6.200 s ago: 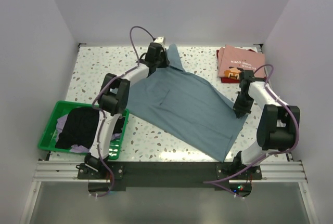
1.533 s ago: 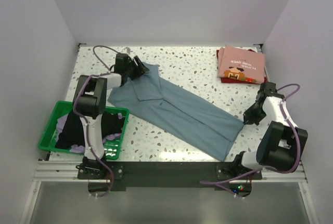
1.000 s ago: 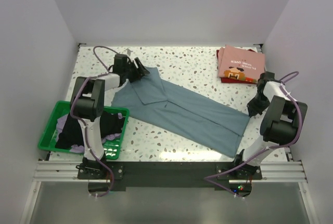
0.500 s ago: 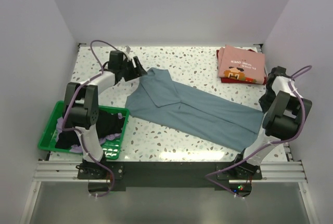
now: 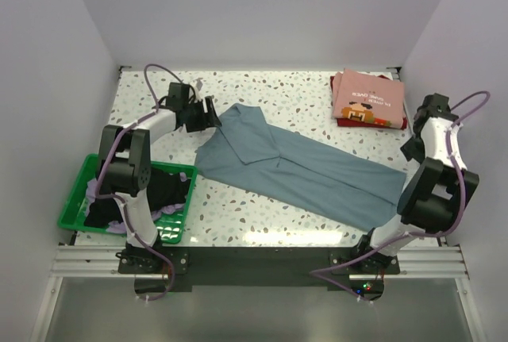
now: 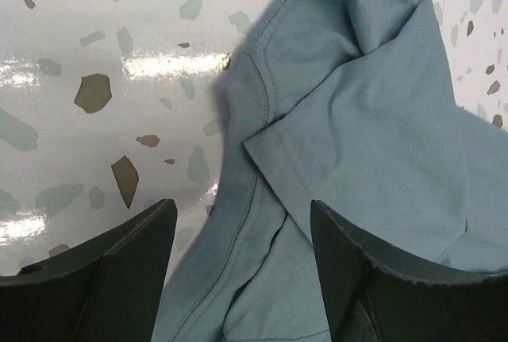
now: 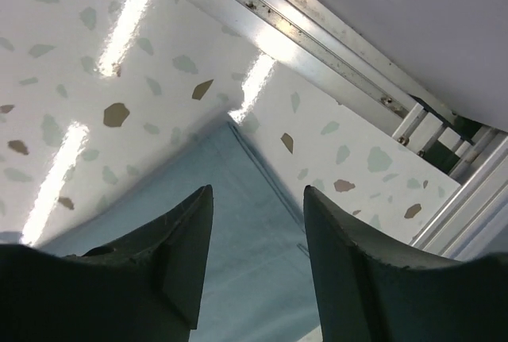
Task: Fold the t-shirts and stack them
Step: Fold the tshirt
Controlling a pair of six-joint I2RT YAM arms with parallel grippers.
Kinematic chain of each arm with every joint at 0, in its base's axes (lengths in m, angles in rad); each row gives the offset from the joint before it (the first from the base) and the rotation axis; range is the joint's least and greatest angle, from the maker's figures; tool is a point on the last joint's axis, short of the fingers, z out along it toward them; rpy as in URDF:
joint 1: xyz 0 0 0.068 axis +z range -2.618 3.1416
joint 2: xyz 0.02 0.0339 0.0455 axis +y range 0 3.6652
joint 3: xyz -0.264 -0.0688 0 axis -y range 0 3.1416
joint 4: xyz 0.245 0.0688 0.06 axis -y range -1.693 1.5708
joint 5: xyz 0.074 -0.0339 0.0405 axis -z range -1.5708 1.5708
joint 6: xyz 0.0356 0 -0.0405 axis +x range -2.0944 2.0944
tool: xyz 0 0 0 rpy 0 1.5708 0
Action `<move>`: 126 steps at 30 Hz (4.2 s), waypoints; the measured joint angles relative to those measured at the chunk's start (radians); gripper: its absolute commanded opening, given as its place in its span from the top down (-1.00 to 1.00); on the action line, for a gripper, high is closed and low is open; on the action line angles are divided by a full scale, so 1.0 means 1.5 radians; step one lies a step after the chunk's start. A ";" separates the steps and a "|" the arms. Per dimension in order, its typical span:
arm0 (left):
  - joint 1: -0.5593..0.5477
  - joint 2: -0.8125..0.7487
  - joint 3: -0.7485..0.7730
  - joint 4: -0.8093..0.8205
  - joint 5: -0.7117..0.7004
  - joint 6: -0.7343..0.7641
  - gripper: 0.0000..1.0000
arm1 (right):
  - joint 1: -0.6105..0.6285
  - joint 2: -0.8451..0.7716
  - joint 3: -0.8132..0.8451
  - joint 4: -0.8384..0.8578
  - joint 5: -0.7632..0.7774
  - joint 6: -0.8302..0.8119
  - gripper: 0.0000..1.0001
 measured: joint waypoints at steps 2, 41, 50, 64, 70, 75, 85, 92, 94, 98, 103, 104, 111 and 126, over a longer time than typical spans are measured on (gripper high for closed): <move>0.000 0.000 0.000 -0.006 0.000 0.004 -0.47 | 0.010 -0.043 -0.003 -0.007 -0.004 -0.003 -0.08; 0.028 -0.100 -0.093 0.010 0.029 0.010 -0.50 | 0.872 0.334 0.333 0.093 -0.086 0.130 0.24; 0.029 -0.100 -0.090 0.010 0.030 0.010 -0.50 | 0.865 0.364 0.314 0.097 -0.087 0.121 0.39; -0.013 -0.058 -0.006 0.008 0.014 0.057 -0.15 | 0.846 0.328 0.251 0.141 -0.093 0.129 1.00; -0.033 0.005 0.042 0.003 0.007 0.072 0.09 | 0.832 0.310 0.225 0.144 -0.105 0.138 1.00; -0.048 0.035 0.060 -0.004 0.007 0.075 0.13 | 0.828 0.310 0.225 0.144 -0.111 0.141 1.00; -0.065 0.082 0.094 -0.007 0.000 0.080 0.17 | 0.820 0.310 0.225 0.144 -0.129 0.144 1.00; -0.065 0.109 0.108 -0.010 -0.014 0.079 0.24 | 0.817 0.310 0.225 0.144 -0.137 0.145 1.00; -0.066 0.110 0.110 -0.009 -0.016 0.080 0.29 | 0.816 0.310 0.225 0.144 -0.139 0.147 1.00; -0.067 0.110 0.110 -0.009 -0.016 0.079 0.49 | 0.815 0.310 0.225 0.144 -0.140 0.148 1.00; -0.069 0.115 0.111 -0.009 -0.016 0.076 1.00 | 0.815 0.310 0.225 0.143 -0.141 0.148 1.00; -0.070 0.118 0.113 -0.009 -0.015 0.077 1.00 | 0.814 0.310 0.225 0.143 -0.141 0.148 1.00; -0.071 0.121 0.121 -0.009 -0.009 0.069 1.00 | 0.805 0.307 0.225 0.139 -0.143 0.148 1.00; -0.071 -0.051 0.006 0.004 0.023 0.039 1.00 | 0.789 0.259 0.215 0.089 -0.138 0.122 1.00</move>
